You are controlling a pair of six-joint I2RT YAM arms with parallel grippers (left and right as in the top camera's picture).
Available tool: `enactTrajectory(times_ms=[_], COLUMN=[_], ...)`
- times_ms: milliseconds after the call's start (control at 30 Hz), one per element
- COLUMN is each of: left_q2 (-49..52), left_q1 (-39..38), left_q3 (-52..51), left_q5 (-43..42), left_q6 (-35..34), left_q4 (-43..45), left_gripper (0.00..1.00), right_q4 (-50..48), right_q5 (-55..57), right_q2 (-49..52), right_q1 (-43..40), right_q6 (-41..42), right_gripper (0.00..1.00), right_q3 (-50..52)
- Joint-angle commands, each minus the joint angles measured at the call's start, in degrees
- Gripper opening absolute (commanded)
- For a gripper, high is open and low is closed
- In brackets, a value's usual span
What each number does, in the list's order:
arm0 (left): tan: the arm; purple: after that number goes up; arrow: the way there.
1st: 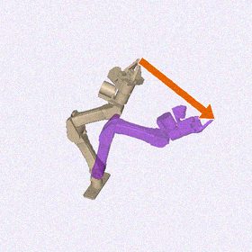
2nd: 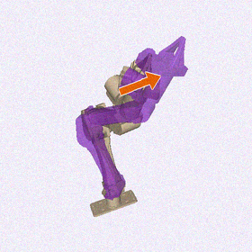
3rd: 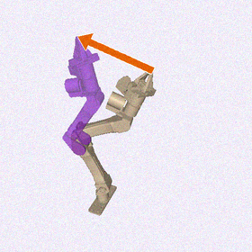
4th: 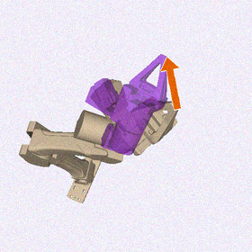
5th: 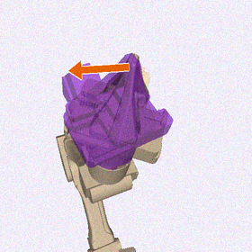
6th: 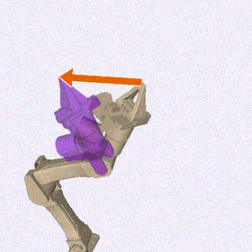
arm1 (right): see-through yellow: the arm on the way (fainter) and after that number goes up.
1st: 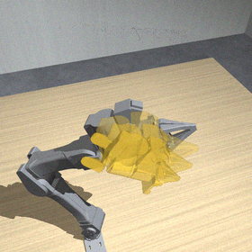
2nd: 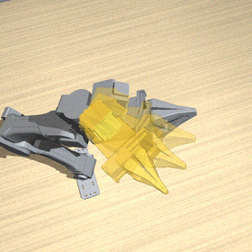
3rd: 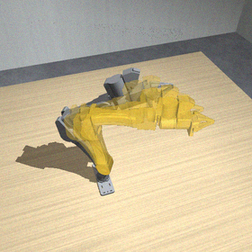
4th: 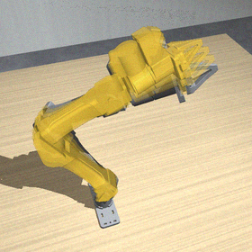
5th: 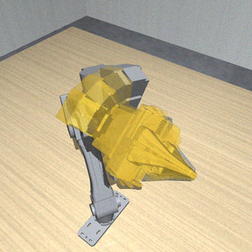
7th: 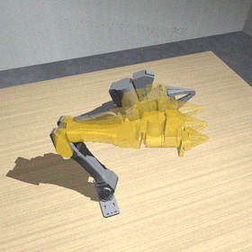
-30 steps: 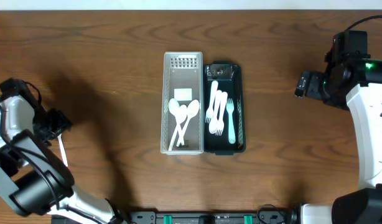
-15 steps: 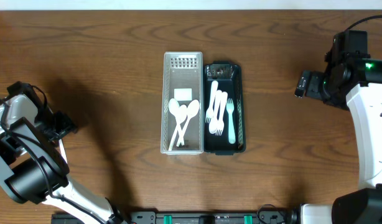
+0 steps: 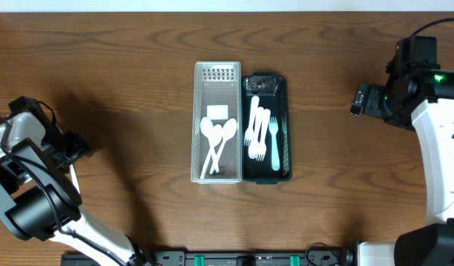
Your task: Pack container
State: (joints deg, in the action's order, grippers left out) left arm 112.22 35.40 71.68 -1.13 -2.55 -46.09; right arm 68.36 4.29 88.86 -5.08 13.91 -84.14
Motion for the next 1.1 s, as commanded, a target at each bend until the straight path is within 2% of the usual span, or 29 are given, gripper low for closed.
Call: enactTrajectory(times_ms=[0,233,667,733,833,1067], left_q2=[0.9,0.9,0.9,0.9,0.9,0.9], left_q1=[0.07,0.07,0.11,0.11,0.11,0.11], left_q3=[-0.33,-1.88,-3.23,-3.23,-3.23,-3.23], left_q5=[0.04,-4.28,-4.26,-4.26,-4.26,-4.26], left_q6=[1.09,2.97,2.91,2.73,2.73,2.73], left_q4=[0.0,1.62,2.47,2.47,2.29,2.21], left_gripper=[0.72,0.72,0.72,0.67,0.51,0.27], right_q4=[0.02,0.02,0.02,0.02,0.04,0.04], right_q5=[0.22,0.22,0.22,0.22,0.22,0.2], right_q2=[0.35,0.35,0.35,0.35,0.35,0.35], right_q1=[-0.17,-0.17,-0.17,-0.17,-0.17,-0.17], right_q6=[-1.2,-1.36,-1.38,-1.62,-2.01,-2.01], right_gripper=[0.99,0.99,0.99,0.99,0.99,0.99], right_q3=[0.37,0.37,0.37,0.37,0.37,0.37])
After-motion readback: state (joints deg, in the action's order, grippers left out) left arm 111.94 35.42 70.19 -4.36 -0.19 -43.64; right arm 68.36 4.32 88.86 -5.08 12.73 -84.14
